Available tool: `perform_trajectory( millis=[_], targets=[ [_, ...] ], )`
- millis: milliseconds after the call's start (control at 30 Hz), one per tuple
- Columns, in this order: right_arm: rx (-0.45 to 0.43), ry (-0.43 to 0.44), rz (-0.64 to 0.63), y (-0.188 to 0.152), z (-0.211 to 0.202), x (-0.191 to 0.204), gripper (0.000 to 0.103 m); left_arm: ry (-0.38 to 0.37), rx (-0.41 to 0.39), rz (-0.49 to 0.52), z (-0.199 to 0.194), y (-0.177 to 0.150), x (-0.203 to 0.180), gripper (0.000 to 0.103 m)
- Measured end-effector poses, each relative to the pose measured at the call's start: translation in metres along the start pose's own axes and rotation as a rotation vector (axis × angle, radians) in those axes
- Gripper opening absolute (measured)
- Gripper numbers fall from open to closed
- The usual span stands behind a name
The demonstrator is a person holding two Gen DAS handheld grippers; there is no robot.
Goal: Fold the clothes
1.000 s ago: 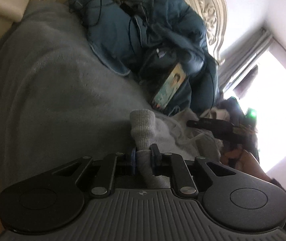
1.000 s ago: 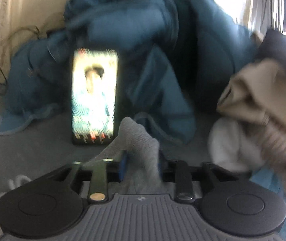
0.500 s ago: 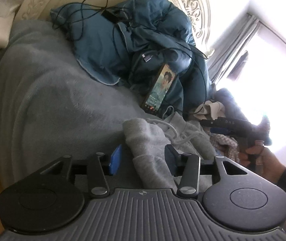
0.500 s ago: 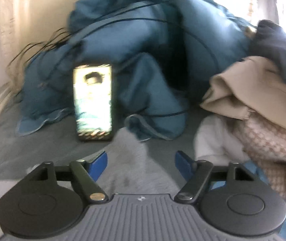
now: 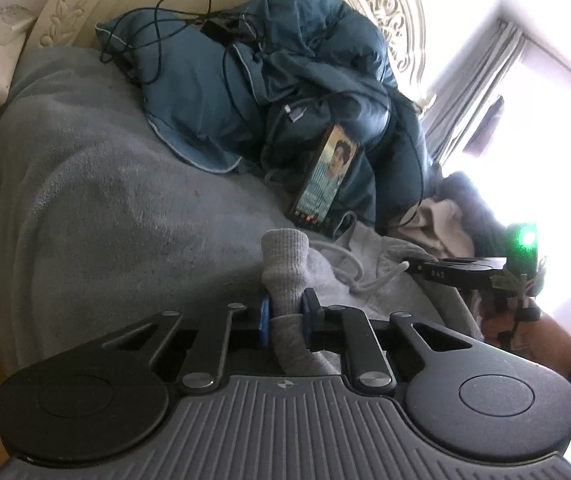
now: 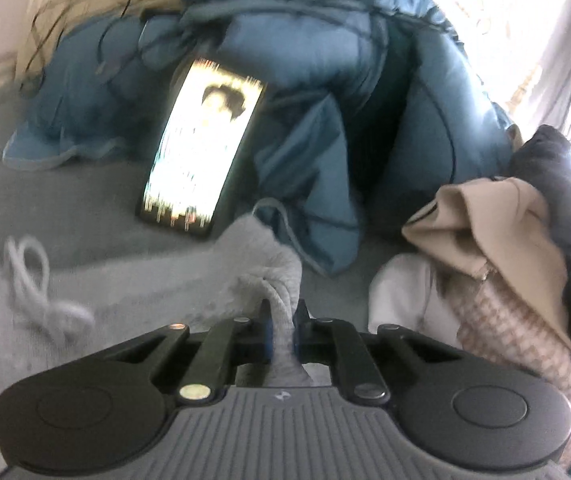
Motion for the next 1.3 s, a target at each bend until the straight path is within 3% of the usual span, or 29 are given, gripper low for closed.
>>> perform_trajectory(
  millis=[200,367,500,567,633,667,733,833,900,1067,1300],
  targets=[
    [-0.022,0.029,0.077,-0.002,0.017,0.0,0.01,0.003,-0.006,-0.053,0.001,-0.006,0.014,0.014],
    [0.021,0.037,0.141,-0.018,0.046,0.002,0.011,0.005,0.001,-0.081,0.007,-0.013,0.023,0.015],
    [0.051,0.043,0.191,-0.022,0.055,-0.002,0.017,-0.008,0.009,-0.09,0.011,-0.016,0.028,0.02],
    [0.072,0.055,0.239,-0.017,0.051,-0.01,0.03,-0.02,0.015,-0.089,0.011,-0.015,0.029,0.022],
    [0.085,0.061,0.301,-0.012,0.042,-0.021,0.063,-0.032,0.028,-0.093,0.01,-0.012,0.029,0.023],
    [0.081,0.067,0.333,-0.009,0.034,-0.027,0.067,-0.035,0.038,-0.095,0.011,-0.011,0.029,0.025],
    [0.086,0.074,0.392,-0.004,0.015,-0.04,0.072,-0.039,0.053,-0.105,0.01,-0.008,0.028,0.029],
    [0.094,0.065,0.456,0.004,-0.022,-0.062,0.074,-0.035,0.066,-0.126,0.006,-0.002,0.024,0.046],
    [0.084,0.053,0.479,0.003,-0.06,-0.08,0.075,-0.012,0.063,-0.124,0.0,0.002,0.019,0.064],
    [0.051,0.041,0.548,-0.013,-0.169,-0.128,0.076,0.021,0.024,-0.124,-0.022,0.012,0.007,0.067],
    [0.031,-0.043,0.707,-0.095,-0.323,-0.183,0.077,0.042,-0.04,-0.05,-0.057,0.026,-0.027,0.067]
  ],
)
Point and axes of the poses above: each gripper's, at about its wrist camera, not at the fingertips, and z roughly the way its jaws point, x to its left, y to its top, the point moved 1 cm from there along z, roughly the way its jaws point, and after that the axes turned 15 degrees about z, right-handed, at the moved point
